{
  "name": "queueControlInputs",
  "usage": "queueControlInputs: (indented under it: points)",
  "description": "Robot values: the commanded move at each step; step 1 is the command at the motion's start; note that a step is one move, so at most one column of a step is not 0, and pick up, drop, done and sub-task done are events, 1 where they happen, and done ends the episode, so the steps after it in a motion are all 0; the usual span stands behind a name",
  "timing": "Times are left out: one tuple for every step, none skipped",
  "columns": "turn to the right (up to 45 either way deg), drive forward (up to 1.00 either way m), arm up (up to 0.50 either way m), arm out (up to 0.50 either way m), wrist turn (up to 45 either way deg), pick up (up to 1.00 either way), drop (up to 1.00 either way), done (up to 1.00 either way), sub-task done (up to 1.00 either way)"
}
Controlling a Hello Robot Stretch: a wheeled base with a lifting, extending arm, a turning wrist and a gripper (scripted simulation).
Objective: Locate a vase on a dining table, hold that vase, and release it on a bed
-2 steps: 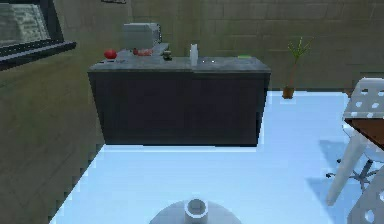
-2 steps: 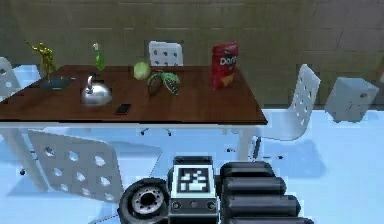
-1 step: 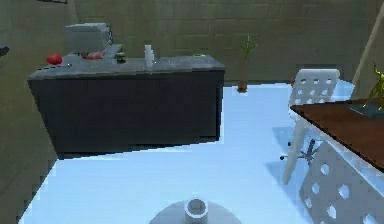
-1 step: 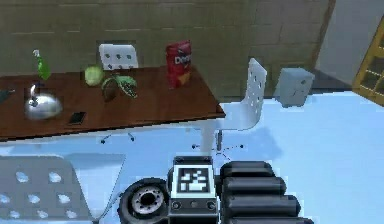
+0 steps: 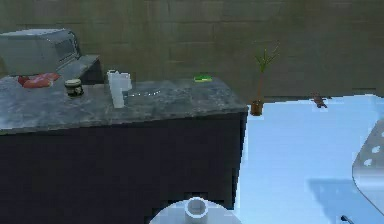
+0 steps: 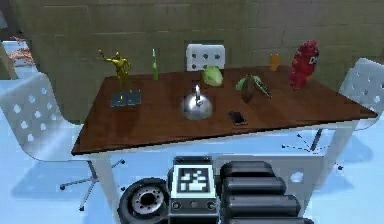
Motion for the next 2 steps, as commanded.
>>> queueControlInputs:
  points:
    - [45.0,0.0,0.0,0.0,0.0,0.0,0.0,0.0,0.0]
    - [6.0,0.0,0.0,0.0,0.0,0.0,0.0,0.0,0.0]
